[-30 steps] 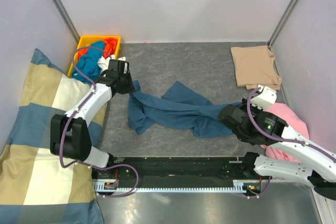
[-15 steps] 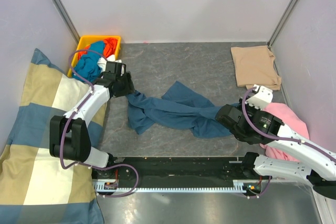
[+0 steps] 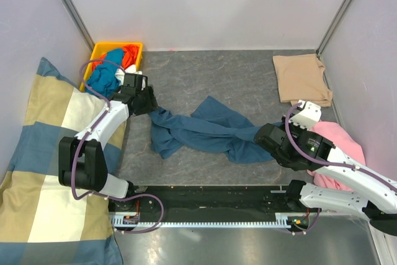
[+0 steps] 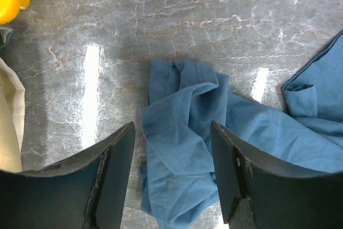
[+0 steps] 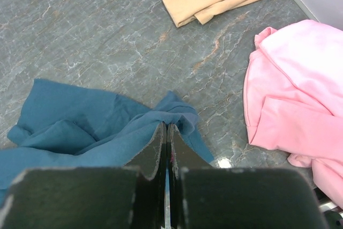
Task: Fold and stack the t-shirts
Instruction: Flatten the tshirt out
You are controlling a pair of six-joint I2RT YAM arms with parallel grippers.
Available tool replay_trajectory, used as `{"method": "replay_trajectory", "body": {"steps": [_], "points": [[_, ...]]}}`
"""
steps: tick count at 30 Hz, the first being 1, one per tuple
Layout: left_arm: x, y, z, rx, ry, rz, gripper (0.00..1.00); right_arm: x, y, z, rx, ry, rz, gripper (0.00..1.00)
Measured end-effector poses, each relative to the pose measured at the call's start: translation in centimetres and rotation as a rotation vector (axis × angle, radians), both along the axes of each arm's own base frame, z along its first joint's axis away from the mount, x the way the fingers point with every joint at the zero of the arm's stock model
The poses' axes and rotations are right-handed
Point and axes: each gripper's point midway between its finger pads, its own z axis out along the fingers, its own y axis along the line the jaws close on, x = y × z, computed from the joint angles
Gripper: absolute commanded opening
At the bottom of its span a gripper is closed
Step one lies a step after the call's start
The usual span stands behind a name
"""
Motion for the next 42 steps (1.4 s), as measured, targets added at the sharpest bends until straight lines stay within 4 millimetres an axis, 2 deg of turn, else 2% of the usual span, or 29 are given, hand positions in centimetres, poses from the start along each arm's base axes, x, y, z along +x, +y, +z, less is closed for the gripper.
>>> {"method": "replay_trajectory", "body": {"steps": [6, 9, 12, 13, 14, 16, 22, 24, 26, 29, 32, 36, 38, 41, 42], "points": [[-0.6, 0.1, -1.0, -0.001, 0.023, 0.014, 0.64, 0.0, 0.0, 0.0, -0.011, 0.002, 0.008, 0.00], [-0.8, 0.3, -1.5, 0.000, 0.027, 0.031, 0.61, 0.0, 0.0, 0.0, -0.022, 0.007, 0.013, 0.00], [-0.8, 0.4, -2.0, -0.003, 0.028, 0.051, 0.49, 0.0, 0.0, 0.0, -0.033, 0.010, 0.020, 0.00], [-0.8, 0.4, -2.1, -0.004, 0.027, 0.057, 0.30, 0.0, 0.0, 0.1, -0.035, 0.011, 0.022, 0.00], [-0.6, 0.5, -2.2, -0.006, 0.024, 0.064, 0.18, 0.0, 0.0, 0.0, -0.041, 0.014, 0.026, 0.00], [-0.4, 0.5, -2.4, -0.012, 0.022, 0.084, 0.02, 0.0, 0.0, 0.0, -0.048, 0.018, 0.031, 0.00], [0.3, 0.8, -3.4, -0.008, 0.032, 0.109, 0.02, 0.0, 0.2, 0.0, -0.061, 0.032, 0.051, 0.00], [0.5, 0.8, -3.2, -0.006, 0.030, 0.110, 0.02, 0.0, 0.3, 0.0, -0.060, 0.032, 0.053, 0.00], [1.1, 0.7, -2.1, -0.009, 0.016, 0.108, 0.02, 0.1, 0.4, 0.0, -0.054, 0.029, 0.054, 0.00], [2.5, 0.5, 0.6, -0.017, -0.026, 0.089, 0.02, 0.2, 0.5, 0.2, -0.058, 0.026, 0.058, 0.00], [4.2, 0.0, 5.2, -0.036, -0.093, 0.047, 0.02, 0.8, 0.5, 2.3, -0.085, -0.002, 0.063, 0.00], [6.6, -0.7, 14.5, -0.064, -0.251, -0.012, 0.02, 2.8, 1.3, 8.2, -0.103, -0.108, 0.060, 0.00], [7.3, -1.1, 20.6, -0.082, -0.374, -0.043, 0.02, 4.3, 1.8, 11.3, -0.129, -0.156, 0.067, 0.00], [6.7, -1.3, 26.5, -0.097, -0.492, -0.074, 0.02, 6.6, 2.3, 14.4, -0.175, -0.172, 0.078, 0.00], [6.3, -1.3, 27.5, -0.099, -0.513, -0.082, 0.02, 7.5, 2.6, 15.1, -0.186, -0.170, 0.087, 0.00]]}}
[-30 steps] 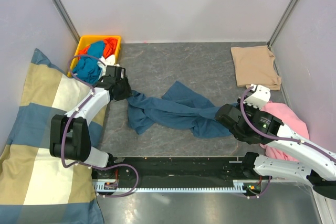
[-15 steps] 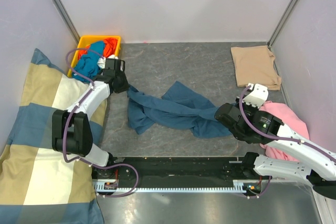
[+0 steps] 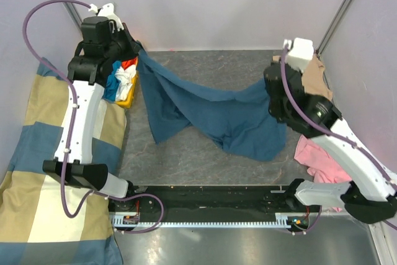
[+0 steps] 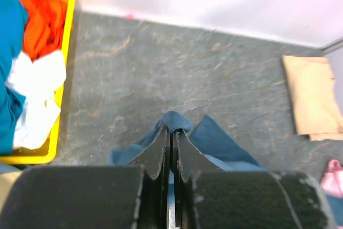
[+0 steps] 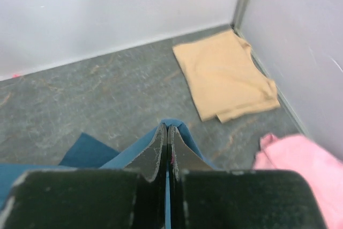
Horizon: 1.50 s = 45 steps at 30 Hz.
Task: Fold and stack the t-shirts
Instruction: Flatten the tshirt out
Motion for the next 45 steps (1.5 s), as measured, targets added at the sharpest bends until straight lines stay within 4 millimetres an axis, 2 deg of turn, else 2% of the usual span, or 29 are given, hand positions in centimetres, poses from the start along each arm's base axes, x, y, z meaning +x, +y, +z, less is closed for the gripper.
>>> {"method": "replay_trajectory", "body": {"steps": [2, 4, 6, 10, 16, 18, 21, 23, 25, 27, 31, 33, 36, 40, 43, 45], "points": [[-1.2, 0.1, 1.3, 0.003, -0.019, -0.016, 0.02, 2.4, 1.6, 1.7, -0.011, 0.003, 0.058, 0.00], [-2.1, 0.2, 1.3, 0.011, -0.007, -0.022, 0.02, 4.1, 2.8, 2.1, -0.030, 0.020, 0.111, 0.00], [-2.9, 0.4, 0.7, 0.021, 0.016, -0.034, 0.02, 5.5, 4.4, 2.1, -0.047, 0.042, 0.188, 0.00], [-3.5, 1.2, -1.4, 0.044, 0.078, -0.032, 0.02, 6.8, 6.0, 1.7, -0.076, 0.077, 0.274, 0.00], [-5.0, 2.4, -5.1, 0.043, 0.179, -0.027, 0.02, 6.5, 4.6, 1.6, -0.084, 0.095, 0.263, 0.00], [-6.3, 2.3, -6.3, 0.034, 0.209, -0.042, 0.02, 5.4, 4.1, 1.4, -0.072, 0.113, 0.278, 0.00], [-8.4, 2.0, -6.5, 0.023, 0.215, -0.063, 0.02, 3.3, 3.5, 1.1, -0.052, 0.154, 0.318, 0.00], [-10.0, 1.7, -5.1, 0.012, 0.181, -0.080, 0.02, 1.8, 3.0, 1.4, -0.037, 0.179, 0.347, 0.00], [-11.7, 1.5, -2.9, 0.004, 0.134, -0.096, 0.02, 0.6, 2.7, 3.0, -0.013, 0.170, 0.369, 0.00], [-13.0, 1.3, 0.9, -0.001, 0.048, -0.107, 0.02, -0.6, 2.1, 6.1, 0.022, 0.122, 0.390, 0.00], [-14.9, 1.1, 7.2, -0.002, -0.137, -0.120, 0.02, -2.3, 0.4, 14.7, 0.109, -0.092, 0.387, 0.00], [-15.4, 1.1, 8.9, -0.003, -0.192, -0.120, 0.02, -2.8, -0.5, 17.0, 0.124, -0.165, 0.360, 0.00], [-15.5, 1.2, 10.9, -0.003, -0.246, -0.113, 0.02, -2.6, -1.5, 18.4, 0.119, -0.211, 0.311, 0.00], [-14.4, 1.3, 13.5, -0.005, -0.311, -0.101, 0.02, -1.0, -1.0, 18.8, 0.096, -0.222, 0.284, 0.00], [-13.9, 1.8, 13.8, 0.002, -0.320, -0.070, 0.02, 0.2, -0.2, 17.8, 0.057, -0.194, 0.283, 0.00], [-14.2, 2.3, 14.1, 0.009, -0.334, -0.039, 0.02, 0.3, -0.5, 17.6, 0.029, -0.188, 0.269, 0.00]]}}
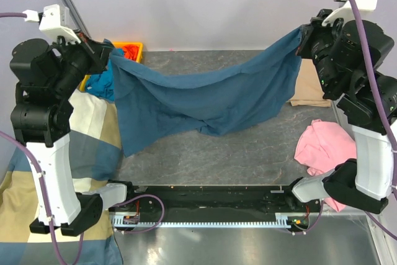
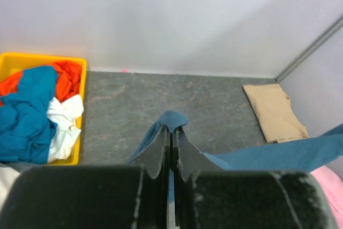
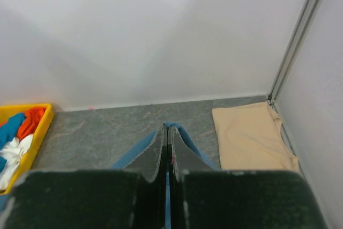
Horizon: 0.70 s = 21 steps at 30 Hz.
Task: Fold and stack the t-shirts
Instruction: Flatten the tshirt out
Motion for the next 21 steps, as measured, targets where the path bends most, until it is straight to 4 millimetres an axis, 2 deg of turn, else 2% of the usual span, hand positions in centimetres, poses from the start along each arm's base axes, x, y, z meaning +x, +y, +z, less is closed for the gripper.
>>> {"method": "replay_trajectory", "body": {"steps": [2, 9, 11, 13, 14, 16, 18, 20, 21], "points": [[-0.7, 0.5, 0.7, 0.001, -0.025, 0.029, 0.02, -0.3, -0.7, 0.7, -0.004, -0.023, -0.021, 0.00], [-3.9, 1.6, 5.9, -0.014, -0.197, 0.076, 0.02, -3.4, -4.3, 5.6, 0.062, -0.191, -0.087, 0.00], [-4.4, 1.5, 6.6, -0.017, -0.230, 0.071, 0.02, -3.8, -4.7, 6.1, 0.074, -0.213, -0.088, 0.00], [-4.1, 1.2, 6.2, -0.018, -0.231, 0.053, 0.02, -4.0, -4.7, 5.5, 0.081, -0.209, -0.080, 0.00], [-3.8, 0.9, 5.4, -0.020, -0.214, 0.038, 0.02, -3.9, -4.4, 4.9, 0.083, -0.200, -0.071, 0.00], [-2.9, 0.1, 2.7, -0.029, -0.155, -0.001, 0.02, -3.4, -3.3, 2.3, 0.061, -0.139, -0.028, 0.00], [-2.1, -1.0, -1.8, -0.045, -0.057, -0.056, 0.02, -2.6, -1.1, -1.3, 0.044, -0.054, 0.047, 0.00], [-1.7, -2.0, -7.3, -0.068, 0.068, -0.107, 0.02, -2.1, 0.8, -5.1, 0.028, 0.044, 0.120, 0.00], [-1.9, -2.6, -10.5, -0.083, 0.147, -0.136, 0.02, -1.9, 2.3, -7.6, 0.020, 0.116, 0.174, 0.00]]}}
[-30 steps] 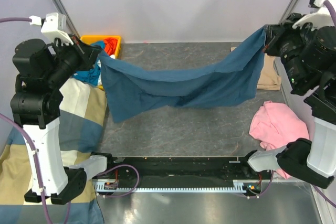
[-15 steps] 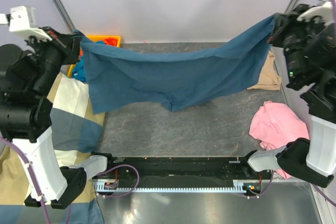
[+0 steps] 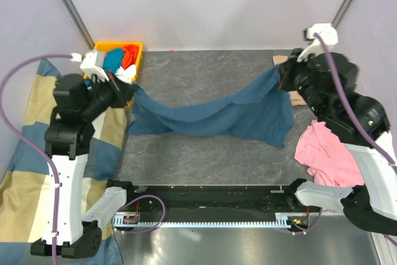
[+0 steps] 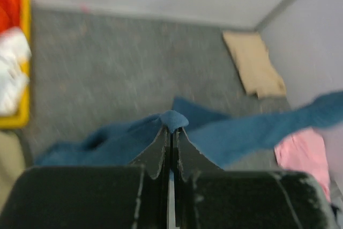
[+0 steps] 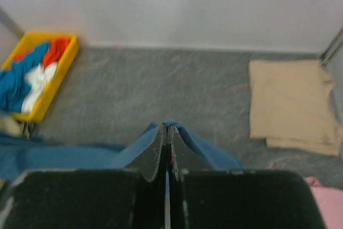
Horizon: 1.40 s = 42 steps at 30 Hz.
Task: Fold and stack the t-shirts
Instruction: Flatten the tshirt out
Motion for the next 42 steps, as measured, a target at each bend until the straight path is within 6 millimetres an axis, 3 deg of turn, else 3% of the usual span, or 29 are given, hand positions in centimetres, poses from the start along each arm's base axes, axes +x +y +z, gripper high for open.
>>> {"method": "replay_trajectory", "body": {"steps": [3, 5, 8, 10, 13, 15, 18, 20, 21, 22, 23, 26, 28, 30, 31, 33, 34, 36, 38, 40, 41, 42], "points": [[-1.8, -1.5, -5.1, -0.041, 0.126, -0.079, 0.02, -0.5, 2.3, -4.5, -0.002, 0.146, 0.101, 0.00], [-4.0, -2.6, -6.2, -0.077, 0.141, -0.132, 0.02, -1.7, 3.2, -5.6, 0.027, 0.210, 0.160, 0.00], [-7.4, -3.4, -5.8, -0.127, 0.100, -0.188, 0.02, -4.5, 3.4, -5.2, 0.110, 0.243, 0.231, 0.00], [-9.4, -3.6, -4.3, -0.153, 0.040, -0.206, 0.02, -6.3, 3.0, -4.1, 0.173, 0.230, 0.264, 0.00], [-9.6, -3.5, -2.9, -0.162, -0.012, -0.203, 0.02, -7.6, 2.1, -3.2, 0.236, 0.183, 0.262, 0.00], [-7.5, -3.3, -3.3, -0.162, -0.009, -0.175, 0.02, -6.9, 1.5, -4.4, 0.239, 0.173, 0.212, 0.00], [-1.5, -3.3, -6.0, -0.156, 0.064, -0.121, 0.02, -2.4, 2.2, -8.5, 0.171, 0.210, 0.087, 0.00], [4.0, -3.5, -9.0, -0.146, 0.152, -0.086, 0.02, 2.3, 3.6, -12.0, 0.105, 0.272, 0.016, 0.00], [6.8, -3.6, -10.5, -0.138, 0.193, -0.067, 0.02, 6.2, 4.1, -14.1, 0.078, 0.308, -0.032, 0.00], [9.1, -3.6, -11.7, -0.133, 0.220, -0.051, 0.02, 8.7, 4.4, -15.4, 0.068, 0.322, -0.060, 0.00], [12.7, -3.6, -14.1, -0.121, 0.280, -0.023, 0.02, 12.7, 4.1, -18.2, 0.047, 0.362, -0.111, 0.00], [19.2, -3.6, -18.5, -0.095, 0.379, 0.027, 0.02, 20.0, 2.0, -24.3, -0.008, 0.469, -0.205, 0.00], [22.8, -3.8, -18.7, -0.093, 0.386, 0.036, 0.02, 24.1, 0.3, -25.3, -0.021, 0.487, -0.238, 0.00], [26.1, -4.2, -16.0, -0.103, 0.342, 0.026, 0.02, 27.8, -1.2, -23.2, -0.007, 0.436, -0.253, 0.00], [27.5, -4.4, -12.7, -0.113, 0.277, 0.015, 0.02, 29.1, -1.9, -20.5, 0.011, 0.378, -0.255, 0.00], [28.1, -4.7, -6.8, -0.128, 0.160, -0.003, 0.02, 29.7, -2.9, -14.9, 0.050, 0.257, -0.253, 0.00], [27.4, -4.8, -2.9, -0.137, 0.086, -0.020, 0.02, 29.1, -3.3, -11.3, 0.073, 0.181, -0.243, 0.00], [24.2, -4.5, 3.8, -0.150, -0.050, -0.036, 0.02, 25.6, -3.5, -4.7, 0.119, 0.049, -0.207, 0.00], [18.8, -3.9, 8.6, -0.154, -0.151, -0.044, 0.02, 20.1, -3.5, 1.0, 0.159, -0.073, -0.159, 0.00], [12.3, -3.2, 11.8, -0.151, -0.243, -0.050, 0.02, 13.9, -3.7, 4.7, 0.193, -0.166, -0.111, 0.00], [9.2, -2.8, 12.2, -0.147, -0.275, -0.051, 0.02, 10.4, -4.0, 6.1, 0.211, -0.217, -0.083, 0.00], [5.6, -2.3, 12.0, -0.140, -0.303, -0.050, 0.02, 8.4, -4.1, 6.5, 0.220, -0.236, -0.069, 0.00]]}}
